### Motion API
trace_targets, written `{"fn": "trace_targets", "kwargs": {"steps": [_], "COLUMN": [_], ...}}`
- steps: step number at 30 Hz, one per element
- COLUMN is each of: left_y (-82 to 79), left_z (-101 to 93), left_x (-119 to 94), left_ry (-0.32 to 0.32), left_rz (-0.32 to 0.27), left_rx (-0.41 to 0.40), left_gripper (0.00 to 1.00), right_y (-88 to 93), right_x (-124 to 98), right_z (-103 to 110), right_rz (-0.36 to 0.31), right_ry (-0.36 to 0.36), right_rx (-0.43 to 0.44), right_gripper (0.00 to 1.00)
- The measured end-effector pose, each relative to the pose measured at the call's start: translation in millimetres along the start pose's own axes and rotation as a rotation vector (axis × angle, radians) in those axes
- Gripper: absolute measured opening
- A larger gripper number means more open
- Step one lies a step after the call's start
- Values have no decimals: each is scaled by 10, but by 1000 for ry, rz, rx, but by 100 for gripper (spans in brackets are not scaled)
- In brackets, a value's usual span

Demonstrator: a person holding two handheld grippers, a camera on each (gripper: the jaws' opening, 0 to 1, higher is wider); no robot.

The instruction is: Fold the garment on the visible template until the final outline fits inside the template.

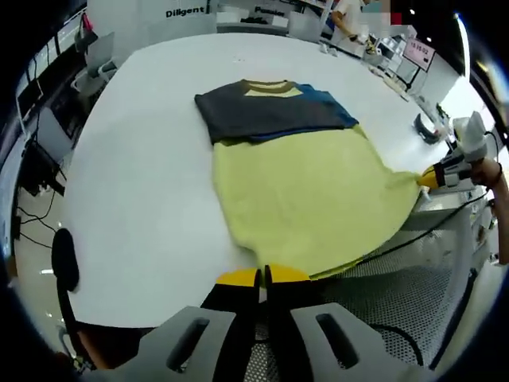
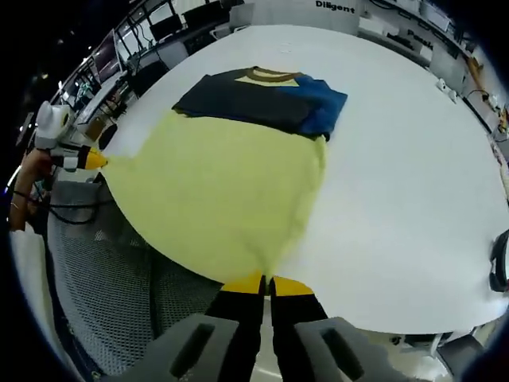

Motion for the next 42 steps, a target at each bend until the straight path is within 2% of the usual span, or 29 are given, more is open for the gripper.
{"fn": "trace_targets", "kwargs": {"steps": [6, 11, 13, 22, 27, 31, 42], "left_y": [-124, -237, -324, -707, -903, -1015, -1302], "left_z": [77, 116, 126, 200, 200, 212, 283], "left_x": [-41, -94, -131, -242, -257, -256, -240], "left_ry": [18, 15, 19, 14, -4, -28, -35], "left_rz": [-54, -94, -121, -214, -241, -239, -279], "left_rx": [-61, -71, -64, -84, -95, -91, -116], "left_gripper": [2, 1, 1, 1, 1, 1, 1], "right_y": [-168, -302, -373, -587, -758, -882, -1143], "right_x": [-86, -156, -189, -258, -307, -318, -324], "right_z": [-84, -148, -184, -271, -358, -414, -549], "right_rz": [-68, -130, -165, -208, -254, -279, -318], "right_ry": [28, 38, 37, 48, 54, 54, 50], "right_rx": [2, 19, 45, 51, 59, 70, 96], "right_gripper": [0, 0, 0, 0, 0, 0, 0]}}
Point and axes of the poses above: the point that each gripper's makers call its tool centre point, and the gripper's own axes: x roughly forward along the fingers, z roughly to its left, y roughly out of its underside, the point moved 7 cm from there along -x, roughly backward along the fingers, and after that the axes turned 10 degrees about z, right-handed, at the moved point
